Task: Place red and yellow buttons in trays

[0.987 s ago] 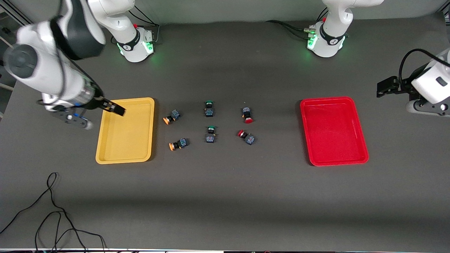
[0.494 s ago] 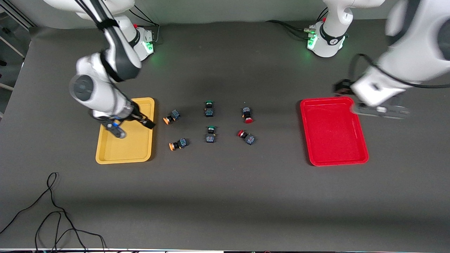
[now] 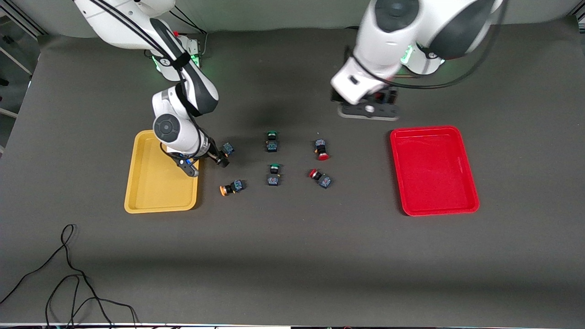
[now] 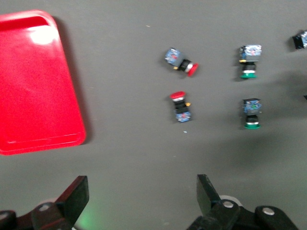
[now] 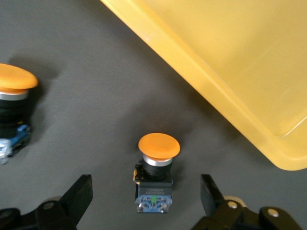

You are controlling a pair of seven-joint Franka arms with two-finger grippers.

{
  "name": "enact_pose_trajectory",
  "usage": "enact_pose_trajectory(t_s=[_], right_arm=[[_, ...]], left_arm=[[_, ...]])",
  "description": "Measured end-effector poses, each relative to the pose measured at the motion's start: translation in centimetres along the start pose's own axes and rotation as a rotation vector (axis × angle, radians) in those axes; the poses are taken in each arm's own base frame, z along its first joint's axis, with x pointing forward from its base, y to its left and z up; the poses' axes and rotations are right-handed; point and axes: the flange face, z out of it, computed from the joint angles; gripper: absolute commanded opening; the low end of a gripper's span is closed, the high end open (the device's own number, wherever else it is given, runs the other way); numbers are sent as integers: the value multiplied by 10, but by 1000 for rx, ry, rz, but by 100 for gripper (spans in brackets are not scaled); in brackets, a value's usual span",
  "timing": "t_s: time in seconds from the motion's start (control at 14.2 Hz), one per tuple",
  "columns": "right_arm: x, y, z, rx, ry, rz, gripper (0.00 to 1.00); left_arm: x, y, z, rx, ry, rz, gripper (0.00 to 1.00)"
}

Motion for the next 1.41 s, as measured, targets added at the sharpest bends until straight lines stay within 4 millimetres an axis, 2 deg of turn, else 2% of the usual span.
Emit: enact_pose_trajectory(t_s=[0.14, 0.21, 0.28, 0.35, 0.42, 0.49, 0.56, 0.71, 0.85, 0.92, 1.06, 1.2, 1.27, 1.34, 1.41], right_arm=[[1, 1, 14, 14, 8, 9, 100], [1, 3, 22, 18, 11, 14, 98], [0, 5, 30, 16, 11, 17, 84], [-1, 6, 35, 15, 11, 19, 60], [-2, 6, 37, 14, 10, 20, 42], [-2, 5, 37, 15, 10, 21, 28], [-2, 4, 35, 19, 11, 22, 17], [-2, 1, 23, 37, 18, 24, 13], [-1, -2, -7, 52, 22, 25, 13], [2, -2, -30, 56, 21, 32, 13], [13, 0, -93, 36, 0, 46, 13], [31, 9, -163, 17, -23, 23, 13], [45, 19, -191, 21, -27, -7, 13], [65, 34, -213, 35, -26, -42, 13], [89, 53, -226, 51, -26, -70, 14]], left_arm=[[0, 14, 31, -4, 5, -3, 100], [1, 18, 53, -8, 9, -14, 100], [1, 23, 77, -12, 13, -25, 100], [-2, 31, 103, -13, 13, -36, 100], [-3, 40, 128, -16, 11, -46, 100], [-2, 49, 151, -21, 10, -53, 100], [0, 56, 175, -23, 3, -60, 100], [9, 63, 225, -17, -13, -70, 100], [17, 64, 273, 1, -18, -82, 100], [21, 62, 292, 9, -19, -86, 100], [27, 59, 321, 6, -19, -102, 100], [31, 56, 338, 3, -17, -135, 99], [31, 55, 343, 4, -19, -144, 90], [31, 55, 346, 5, -20, -150, 64], [32, 55, 346, 4, -19, -160, 46]])
